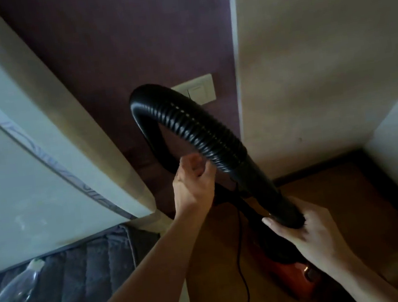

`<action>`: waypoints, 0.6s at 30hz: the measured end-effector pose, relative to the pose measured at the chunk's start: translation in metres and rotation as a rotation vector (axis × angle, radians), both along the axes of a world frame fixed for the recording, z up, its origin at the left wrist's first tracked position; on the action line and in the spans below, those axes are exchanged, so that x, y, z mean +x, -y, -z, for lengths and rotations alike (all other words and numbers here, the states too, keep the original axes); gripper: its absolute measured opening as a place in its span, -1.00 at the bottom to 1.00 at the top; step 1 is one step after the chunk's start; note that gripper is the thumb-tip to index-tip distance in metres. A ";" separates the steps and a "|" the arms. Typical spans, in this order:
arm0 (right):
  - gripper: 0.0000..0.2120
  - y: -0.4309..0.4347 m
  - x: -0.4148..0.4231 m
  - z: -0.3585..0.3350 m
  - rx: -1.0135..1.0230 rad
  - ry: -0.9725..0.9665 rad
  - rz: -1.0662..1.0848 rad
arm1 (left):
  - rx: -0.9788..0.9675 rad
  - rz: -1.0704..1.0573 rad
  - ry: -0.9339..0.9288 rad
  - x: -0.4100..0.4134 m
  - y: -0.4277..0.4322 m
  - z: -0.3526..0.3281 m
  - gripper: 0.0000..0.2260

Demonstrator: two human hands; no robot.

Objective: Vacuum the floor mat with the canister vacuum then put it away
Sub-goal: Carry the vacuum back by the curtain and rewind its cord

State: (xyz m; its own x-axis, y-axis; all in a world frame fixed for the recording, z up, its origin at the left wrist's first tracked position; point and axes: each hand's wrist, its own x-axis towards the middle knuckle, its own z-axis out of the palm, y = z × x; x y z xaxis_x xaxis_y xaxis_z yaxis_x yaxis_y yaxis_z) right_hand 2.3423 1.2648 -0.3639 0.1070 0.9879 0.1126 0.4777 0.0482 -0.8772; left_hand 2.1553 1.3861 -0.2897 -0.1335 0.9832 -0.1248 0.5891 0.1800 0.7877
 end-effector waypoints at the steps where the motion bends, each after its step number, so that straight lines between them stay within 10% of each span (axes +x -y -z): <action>1: -0.75 -0.005 0.002 -0.006 0.024 -0.021 -0.010 | 0.000 -0.033 0.012 0.004 -0.008 -0.004 -0.69; 18: -0.71 -0.069 0.031 -0.029 -0.045 -0.211 0.006 | 0.117 -0.380 0.146 0.044 -0.080 -0.021 -0.69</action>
